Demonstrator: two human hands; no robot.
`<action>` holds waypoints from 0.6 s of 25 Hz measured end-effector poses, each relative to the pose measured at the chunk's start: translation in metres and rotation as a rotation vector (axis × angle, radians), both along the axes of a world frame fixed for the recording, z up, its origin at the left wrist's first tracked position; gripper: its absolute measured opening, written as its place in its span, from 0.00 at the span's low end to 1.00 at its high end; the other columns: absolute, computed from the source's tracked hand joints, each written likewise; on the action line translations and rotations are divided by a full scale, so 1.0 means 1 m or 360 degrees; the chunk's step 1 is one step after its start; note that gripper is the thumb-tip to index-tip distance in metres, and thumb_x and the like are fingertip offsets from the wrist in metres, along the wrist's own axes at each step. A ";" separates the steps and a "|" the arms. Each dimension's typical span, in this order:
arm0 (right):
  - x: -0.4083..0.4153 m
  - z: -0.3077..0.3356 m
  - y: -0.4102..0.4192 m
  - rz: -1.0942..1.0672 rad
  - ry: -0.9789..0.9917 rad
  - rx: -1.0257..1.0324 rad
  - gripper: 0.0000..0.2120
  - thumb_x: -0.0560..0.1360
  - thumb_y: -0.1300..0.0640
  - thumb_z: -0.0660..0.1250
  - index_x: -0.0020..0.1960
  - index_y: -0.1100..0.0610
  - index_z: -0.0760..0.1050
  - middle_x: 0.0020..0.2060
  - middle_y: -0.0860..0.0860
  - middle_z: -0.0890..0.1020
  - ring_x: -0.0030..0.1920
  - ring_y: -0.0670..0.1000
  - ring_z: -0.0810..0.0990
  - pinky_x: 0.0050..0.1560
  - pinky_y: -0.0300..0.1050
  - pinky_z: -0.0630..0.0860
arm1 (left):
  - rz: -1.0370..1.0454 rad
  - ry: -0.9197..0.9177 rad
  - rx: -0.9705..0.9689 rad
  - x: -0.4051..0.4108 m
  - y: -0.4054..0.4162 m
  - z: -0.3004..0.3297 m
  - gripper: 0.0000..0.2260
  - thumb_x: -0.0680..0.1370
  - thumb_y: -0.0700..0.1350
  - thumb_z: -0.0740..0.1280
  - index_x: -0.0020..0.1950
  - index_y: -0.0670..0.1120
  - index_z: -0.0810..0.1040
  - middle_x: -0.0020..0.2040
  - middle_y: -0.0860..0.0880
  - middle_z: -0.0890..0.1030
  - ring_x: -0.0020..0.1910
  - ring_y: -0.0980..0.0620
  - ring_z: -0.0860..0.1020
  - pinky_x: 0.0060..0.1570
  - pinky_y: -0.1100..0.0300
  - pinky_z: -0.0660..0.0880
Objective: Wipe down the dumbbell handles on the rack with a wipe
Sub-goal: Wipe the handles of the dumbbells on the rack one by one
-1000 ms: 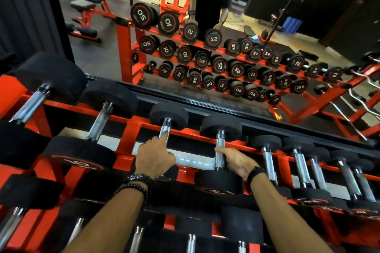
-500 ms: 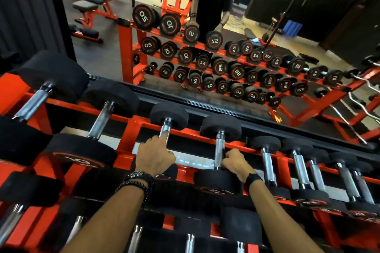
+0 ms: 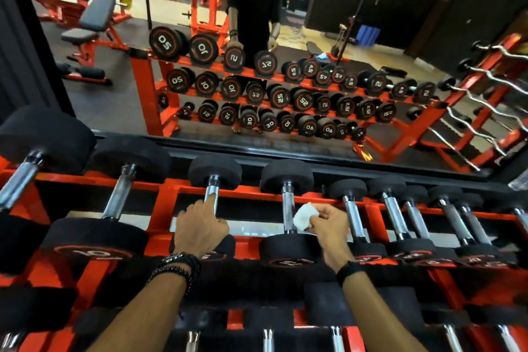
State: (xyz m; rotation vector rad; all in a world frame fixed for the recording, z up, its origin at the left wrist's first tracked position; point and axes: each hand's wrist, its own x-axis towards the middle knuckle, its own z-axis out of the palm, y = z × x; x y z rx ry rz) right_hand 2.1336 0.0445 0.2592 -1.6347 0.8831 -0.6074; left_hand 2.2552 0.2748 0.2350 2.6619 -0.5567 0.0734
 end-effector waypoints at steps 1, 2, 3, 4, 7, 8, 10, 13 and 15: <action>-0.008 -0.006 0.008 -0.0025 -0.0052 -0.0073 0.18 0.71 0.76 0.62 0.43 0.54 0.80 0.42 0.54 0.85 0.44 0.52 0.83 0.44 0.41 0.80 | -0.0002 -0.0022 0.0020 0.000 0.000 0.000 0.30 0.72 0.49 0.66 0.74 0.47 0.66 0.46 0.47 0.77 0.47 0.44 0.78 0.48 0.51 0.74; -0.015 -0.011 0.014 -0.0048 -0.0136 -0.0118 0.18 0.71 0.76 0.62 0.45 0.55 0.81 0.42 0.52 0.85 0.45 0.50 0.83 0.48 0.39 0.79 | -0.0009 -0.0055 0.0036 0.000 0.000 -0.001 0.29 0.72 0.49 0.67 0.73 0.46 0.68 0.47 0.46 0.77 0.48 0.42 0.78 0.48 0.50 0.74; -0.019 -0.012 0.019 -0.0078 -0.0199 -0.0115 0.18 0.71 0.76 0.61 0.47 0.56 0.81 0.43 0.51 0.85 0.45 0.49 0.82 0.50 0.39 0.78 | -0.0021 -0.0096 0.0024 0.000 0.000 -0.001 0.28 0.71 0.49 0.68 0.71 0.44 0.71 0.47 0.45 0.78 0.49 0.41 0.78 0.48 0.48 0.74; -0.021 -0.013 0.019 -0.0105 -0.0255 -0.0071 0.18 0.72 0.76 0.61 0.48 0.56 0.80 0.44 0.51 0.85 0.46 0.48 0.82 0.52 0.39 0.78 | -0.0042 -0.0143 -0.0020 0.000 0.000 -0.001 0.26 0.71 0.48 0.70 0.69 0.43 0.73 0.48 0.44 0.78 0.50 0.40 0.78 0.48 0.48 0.74; -0.021 -0.011 0.019 -0.0073 -0.0250 -0.0086 0.20 0.73 0.74 0.60 0.49 0.52 0.79 0.46 0.51 0.85 0.49 0.49 0.82 0.54 0.40 0.78 | -0.0243 -0.0396 -0.0208 -0.004 0.005 -0.006 0.18 0.72 0.47 0.68 0.59 0.41 0.80 0.50 0.44 0.82 0.49 0.42 0.80 0.48 0.47 0.75; -0.022 -0.013 0.020 -0.0080 -0.0248 -0.0102 0.20 0.74 0.74 0.61 0.49 0.51 0.79 0.47 0.52 0.85 0.50 0.50 0.83 0.55 0.41 0.78 | -0.0356 -0.0494 -0.0242 -0.007 0.007 -0.008 0.17 0.72 0.49 0.64 0.55 0.42 0.82 0.48 0.45 0.83 0.47 0.42 0.81 0.47 0.48 0.76; -0.024 -0.011 0.022 -0.0097 -0.0252 -0.0091 0.19 0.75 0.73 0.61 0.49 0.50 0.79 0.46 0.51 0.84 0.50 0.50 0.82 0.54 0.41 0.78 | -0.0489 -0.0565 -0.0236 -0.010 0.009 -0.008 0.17 0.72 0.50 0.61 0.50 0.42 0.83 0.44 0.47 0.84 0.44 0.44 0.82 0.44 0.49 0.77; -0.027 -0.004 0.024 -0.0080 -0.0261 -0.0046 0.20 0.75 0.74 0.60 0.46 0.49 0.78 0.43 0.48 0.84 0.46 0.45 0.82 0.51 0.37 0.78 | -0.0459 -0.0460 -0.0130 -0.010 0.009 -0.004 0.15 0.72 0.50 0.61 0.47 0.44 0.83 0.41 0.49 0.84 0.42 0.45 0.81 0.43 0.50 0.77; -0.027 -0.001 0.025 -0.0066 -0.0245 0.0017 0.20 0.74 0.75 0.60 0.46 0.52 0.79 0.44 0.51 0.84 0.48 0.50 0.83 0.53 0.41 0.79 | -0.0453 -0.0427 -0.0102 -0.010 0.010 -0.003 0.14 0.72 0.50 0.61 0.45 0.44 0.83 0.40 0.49 0.83 0.41 0.45 0.81 0.42 0.50 0.77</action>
